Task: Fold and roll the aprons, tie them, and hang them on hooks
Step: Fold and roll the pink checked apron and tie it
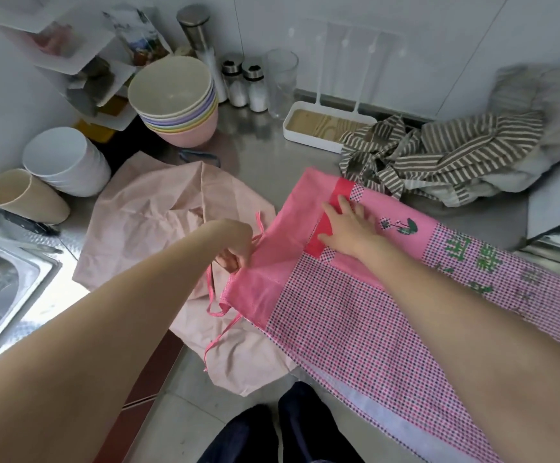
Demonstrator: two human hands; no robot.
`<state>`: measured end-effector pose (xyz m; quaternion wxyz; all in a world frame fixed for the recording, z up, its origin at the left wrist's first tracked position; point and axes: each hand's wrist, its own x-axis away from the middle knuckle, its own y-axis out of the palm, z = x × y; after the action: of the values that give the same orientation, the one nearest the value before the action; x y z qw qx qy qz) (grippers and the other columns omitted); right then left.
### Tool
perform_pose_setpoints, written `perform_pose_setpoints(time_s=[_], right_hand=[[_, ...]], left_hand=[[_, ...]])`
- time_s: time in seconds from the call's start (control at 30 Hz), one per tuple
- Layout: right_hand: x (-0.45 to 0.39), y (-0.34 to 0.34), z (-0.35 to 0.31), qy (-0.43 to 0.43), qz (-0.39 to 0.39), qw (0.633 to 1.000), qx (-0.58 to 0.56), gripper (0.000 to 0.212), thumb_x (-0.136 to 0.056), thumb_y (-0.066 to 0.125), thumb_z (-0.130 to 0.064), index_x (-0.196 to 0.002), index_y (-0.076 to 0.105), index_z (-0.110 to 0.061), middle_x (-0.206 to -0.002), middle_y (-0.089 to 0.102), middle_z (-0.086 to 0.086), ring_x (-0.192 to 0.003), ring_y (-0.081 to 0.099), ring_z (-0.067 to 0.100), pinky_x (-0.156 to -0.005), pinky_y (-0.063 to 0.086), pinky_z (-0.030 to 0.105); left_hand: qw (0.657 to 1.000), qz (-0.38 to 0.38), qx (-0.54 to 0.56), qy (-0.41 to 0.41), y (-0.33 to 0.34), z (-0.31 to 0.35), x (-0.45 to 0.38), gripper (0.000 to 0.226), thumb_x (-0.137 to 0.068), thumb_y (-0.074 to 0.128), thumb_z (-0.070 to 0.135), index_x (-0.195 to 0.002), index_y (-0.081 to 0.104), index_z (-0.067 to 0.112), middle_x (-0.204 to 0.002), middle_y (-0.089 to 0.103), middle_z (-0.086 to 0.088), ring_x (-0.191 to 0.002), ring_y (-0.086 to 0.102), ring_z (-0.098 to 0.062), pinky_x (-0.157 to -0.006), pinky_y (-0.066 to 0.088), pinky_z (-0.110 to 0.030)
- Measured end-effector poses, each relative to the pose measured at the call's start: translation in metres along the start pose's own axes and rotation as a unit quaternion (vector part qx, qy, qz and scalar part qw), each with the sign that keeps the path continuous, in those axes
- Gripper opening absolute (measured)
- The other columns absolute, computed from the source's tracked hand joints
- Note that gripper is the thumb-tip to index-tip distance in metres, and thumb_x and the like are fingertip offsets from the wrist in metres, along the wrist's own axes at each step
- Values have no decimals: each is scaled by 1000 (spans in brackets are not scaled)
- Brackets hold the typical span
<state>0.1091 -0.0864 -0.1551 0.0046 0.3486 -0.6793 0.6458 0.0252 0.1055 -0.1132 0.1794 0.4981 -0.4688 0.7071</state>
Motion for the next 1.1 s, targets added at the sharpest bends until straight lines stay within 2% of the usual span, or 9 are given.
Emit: perform_pose_setpoints(time_s=[0.1,0.23,0.27,0.37,0.53,0.67,0.8,1.0,1.1], right_hand=[[15,8,-2,-30,19,999,1,67,-94,48,-40,-149,11,-31,-158,-2,9,-143,5,39,-114,13,56],[38,17,-20,-93,-40,995,-4,67,-95,48,-39,-149,10,-36,-159,0,3,-143,8,36,-114,13,54],[43,19,-25,-100,-64,993,15,67,-94,49,-37,-149,10,-35,-158,2,2,-143,8,36,-113,13,54],[55,24,-38,-75,-56,995,23,71,-92,51,-22,-149,11,-33,-158,4,3,-143,9,35,-113,13,54],[85,24,-29,15,-10,999,-29,68,-90,54,-18,-149,19,-23,-157,11,8,-142,15,35,-115,17,54],[131,36,6,70,-63,995,-29,66,-90,58,-28,-147,26,-19,-155,17,12,-142,19,34,-115,21,49],[187,58,35,118,-74,990,-22,70,-83,66,-33,-143,32,-19,-148,27,8,-136,27,33,-109,30,51],[261,96,59,133,-52,989,25,76,-78,70,-34,-139,29,-13,-139,30,10,-128,32,30,-105,34,47],[277,117,63,128,-37,989,71,66,-83,64,-23,-137,29,-11,-137,29,10,-127,33,28,-103,35,44]], left_hand=[[1000,20,4,-3,3,0,1,12,-84,57,3,-72,55,2,-61,57,-7,-52,56,-14,-70,55,-29],[996,70,60,14,14,-3,12,7,-87,53,0,-93,57,2,-66,52,-6,-54,51,-13,-49,48,-19],[992,100,72,30,18,-5,14,11,-89,52,1,-98,57,2,-70,54,-6,-58,55,-16,-51,50,-21],[972,218,65,59,28,-10,23,29,-93,50,10,-118,50,-6,-100,61,-22,-88,64,-34,-78,54,-37],[940,323,-41,100,35,10,45,41,-88,45,0,-128,40,7,-113,59,-18,-103,60,-36,-86,51,-44],[916,273,-126,267,66,52,67,35,-90,46,4,-124,50,9,-122,59,-10,-113,56,-27,-104,40,-44],[864,143,-274,398,116,85,82,42,-88,61,25,-127,51,13,-134,50,-6,-121,47,-23,-101,38,-33],[763,178,-445,434,193,116,93,53,-86,64,30,-132,42,13,-135,42,-10,-125,38,-29,-104,35,-44],[756,223,-469,399,217,125,87,61,-88,61,21,-139,30,8,-141,34,-15,-130,34,-33,-106,33,-45]])
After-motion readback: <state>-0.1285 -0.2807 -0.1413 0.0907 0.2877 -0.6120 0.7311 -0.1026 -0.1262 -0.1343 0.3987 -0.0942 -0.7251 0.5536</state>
